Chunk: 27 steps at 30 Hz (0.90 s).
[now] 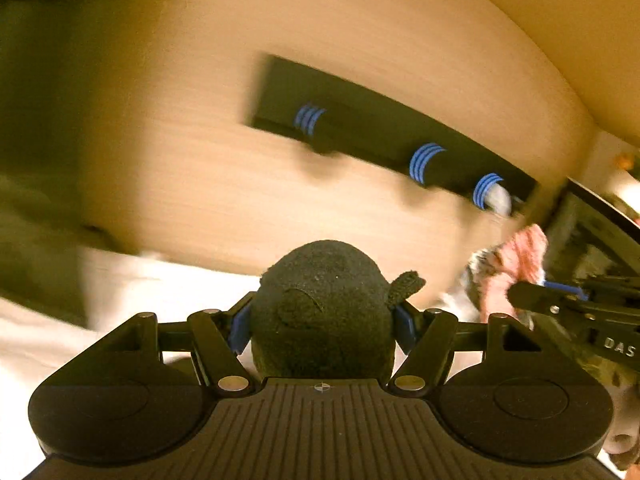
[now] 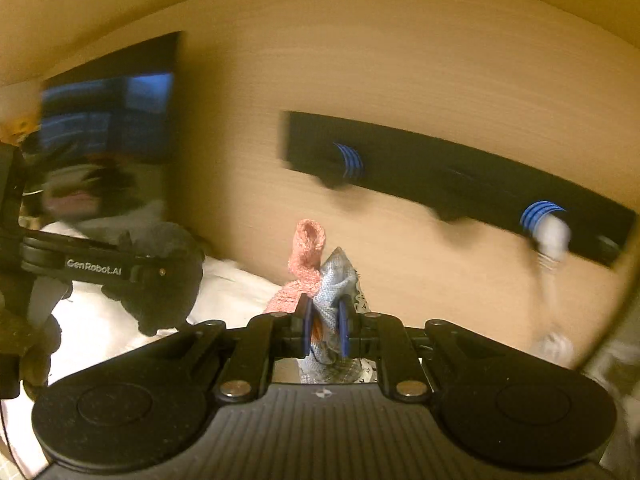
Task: Organize soft objects
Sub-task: 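Carry plush and socks over the pink box and open both grippers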
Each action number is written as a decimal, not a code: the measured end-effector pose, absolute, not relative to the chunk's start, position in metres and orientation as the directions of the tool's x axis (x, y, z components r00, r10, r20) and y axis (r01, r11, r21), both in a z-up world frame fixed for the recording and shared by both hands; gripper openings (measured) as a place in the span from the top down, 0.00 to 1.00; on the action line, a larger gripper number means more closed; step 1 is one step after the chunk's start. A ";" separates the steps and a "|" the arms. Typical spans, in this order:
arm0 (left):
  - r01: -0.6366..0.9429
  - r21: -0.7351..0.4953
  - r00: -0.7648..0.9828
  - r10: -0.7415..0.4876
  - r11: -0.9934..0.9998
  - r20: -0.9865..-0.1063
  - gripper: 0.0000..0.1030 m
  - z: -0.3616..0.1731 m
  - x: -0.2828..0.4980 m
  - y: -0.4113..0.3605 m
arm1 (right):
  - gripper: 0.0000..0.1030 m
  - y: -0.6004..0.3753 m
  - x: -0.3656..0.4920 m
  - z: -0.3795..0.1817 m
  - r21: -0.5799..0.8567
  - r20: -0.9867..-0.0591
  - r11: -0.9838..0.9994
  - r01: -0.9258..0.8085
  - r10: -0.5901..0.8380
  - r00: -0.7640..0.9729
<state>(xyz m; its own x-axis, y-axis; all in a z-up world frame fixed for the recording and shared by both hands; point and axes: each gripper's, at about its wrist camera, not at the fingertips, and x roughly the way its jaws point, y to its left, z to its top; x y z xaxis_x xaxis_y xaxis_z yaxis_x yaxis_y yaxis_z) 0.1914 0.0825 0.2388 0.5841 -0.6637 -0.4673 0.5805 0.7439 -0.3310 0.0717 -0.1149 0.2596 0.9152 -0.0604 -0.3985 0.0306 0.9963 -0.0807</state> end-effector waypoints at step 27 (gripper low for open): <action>0.610 -0.387 0.330 -0.666 0.691 -0.669 0.30 0.112 0.189 -0.074 | 0.51 -0.215 0.092 0.223 0.058 -0.534 0.992 0.109 -0.062 0.843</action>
